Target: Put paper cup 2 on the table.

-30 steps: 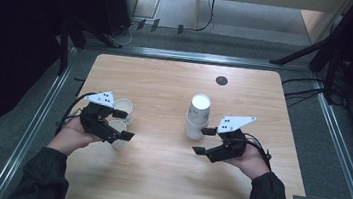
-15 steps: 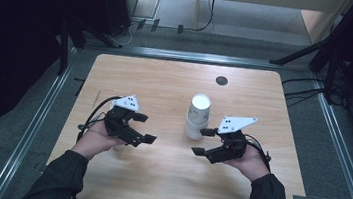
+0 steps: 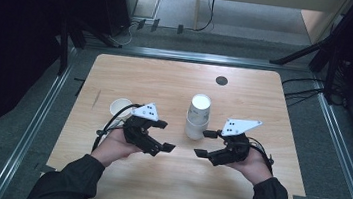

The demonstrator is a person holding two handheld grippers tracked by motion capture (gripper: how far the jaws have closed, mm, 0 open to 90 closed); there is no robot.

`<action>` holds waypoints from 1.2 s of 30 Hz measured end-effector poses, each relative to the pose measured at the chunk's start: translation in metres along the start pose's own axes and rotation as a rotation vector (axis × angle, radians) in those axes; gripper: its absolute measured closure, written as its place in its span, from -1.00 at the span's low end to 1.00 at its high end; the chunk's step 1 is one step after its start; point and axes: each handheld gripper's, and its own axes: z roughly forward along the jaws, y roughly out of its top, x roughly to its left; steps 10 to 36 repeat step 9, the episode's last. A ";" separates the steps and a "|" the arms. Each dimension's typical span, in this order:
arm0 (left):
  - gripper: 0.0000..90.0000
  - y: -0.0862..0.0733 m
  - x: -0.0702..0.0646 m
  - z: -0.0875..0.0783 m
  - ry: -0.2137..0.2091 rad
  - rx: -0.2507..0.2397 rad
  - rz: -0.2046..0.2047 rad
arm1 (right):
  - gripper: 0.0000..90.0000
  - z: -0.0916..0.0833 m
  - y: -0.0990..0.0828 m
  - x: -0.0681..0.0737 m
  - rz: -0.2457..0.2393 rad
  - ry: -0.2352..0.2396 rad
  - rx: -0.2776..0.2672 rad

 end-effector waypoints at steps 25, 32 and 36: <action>-0.66 -0.004 -0.004 0.015 0.009 0.040 0.031 | -0.37 -0.005 -0.005 0.002 0.007 -0.017 0.004; -0.66 -0.004 -0.004 0.015 0.009 0.040 0.031 | -0.37 -0.005 -0.005 0.002 0.007 -0.017 0.004; -0.66 -0.004 -0.004 0.015 0.009 0.040 0.031 | -0.37 -0.005 -0.005 0.002 0.007 -0.017 0.004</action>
